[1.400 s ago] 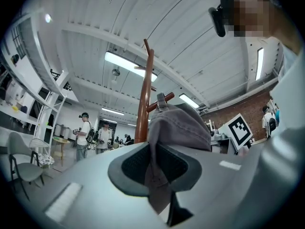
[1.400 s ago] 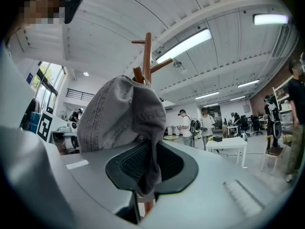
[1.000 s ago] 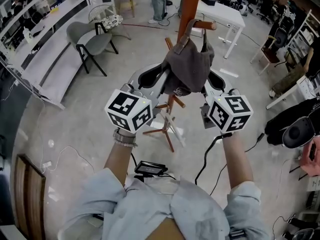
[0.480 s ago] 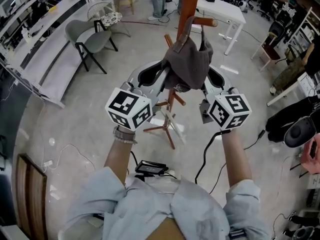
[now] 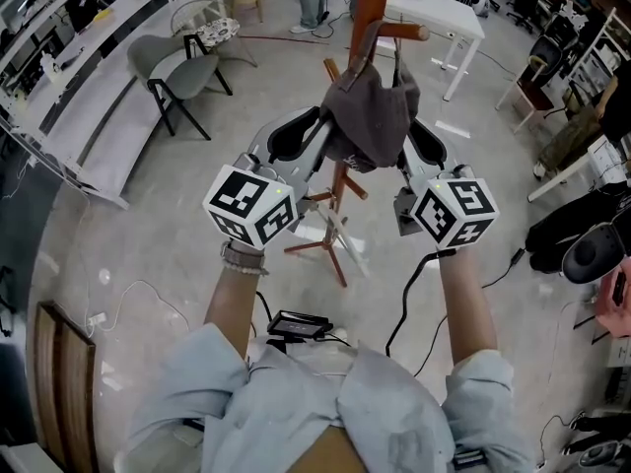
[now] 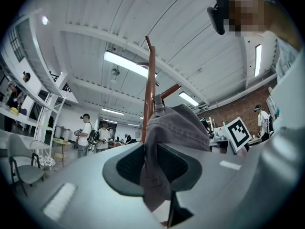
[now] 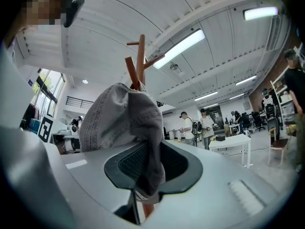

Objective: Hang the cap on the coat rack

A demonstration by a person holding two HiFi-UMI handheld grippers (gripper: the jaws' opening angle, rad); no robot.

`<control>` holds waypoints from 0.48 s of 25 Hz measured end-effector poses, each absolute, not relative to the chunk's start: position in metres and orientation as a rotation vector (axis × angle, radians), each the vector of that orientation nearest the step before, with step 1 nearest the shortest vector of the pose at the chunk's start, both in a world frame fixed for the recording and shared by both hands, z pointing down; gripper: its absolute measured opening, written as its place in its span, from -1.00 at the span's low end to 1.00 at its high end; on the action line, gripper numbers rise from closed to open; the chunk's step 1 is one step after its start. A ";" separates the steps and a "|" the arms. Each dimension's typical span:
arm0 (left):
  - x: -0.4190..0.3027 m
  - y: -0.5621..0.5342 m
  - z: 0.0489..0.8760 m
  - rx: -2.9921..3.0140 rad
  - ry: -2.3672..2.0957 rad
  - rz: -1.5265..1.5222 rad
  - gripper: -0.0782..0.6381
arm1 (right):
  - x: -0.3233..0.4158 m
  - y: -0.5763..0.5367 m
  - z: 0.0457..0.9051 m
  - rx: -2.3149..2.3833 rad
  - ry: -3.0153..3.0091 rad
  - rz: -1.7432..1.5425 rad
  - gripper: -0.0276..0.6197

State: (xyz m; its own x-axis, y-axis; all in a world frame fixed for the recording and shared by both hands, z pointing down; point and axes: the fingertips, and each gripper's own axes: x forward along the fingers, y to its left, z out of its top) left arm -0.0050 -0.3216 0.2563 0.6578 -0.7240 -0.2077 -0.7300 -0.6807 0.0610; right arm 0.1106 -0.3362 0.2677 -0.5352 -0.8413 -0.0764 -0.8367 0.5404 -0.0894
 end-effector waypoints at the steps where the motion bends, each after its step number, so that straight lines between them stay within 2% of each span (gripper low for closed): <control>1: -0.006 -0.321 0.256 -2.841 1.244 0.346 -0.63 | 0.112 -0.336 0.266 -1.459 2.647 -0.066 -0.69; 12: -0.013 -0.296 0.249 -2.831 1.230 0.360 -0.63 | 0.133 -0.318 0.254 -1.582 2.536 0.037 -0.64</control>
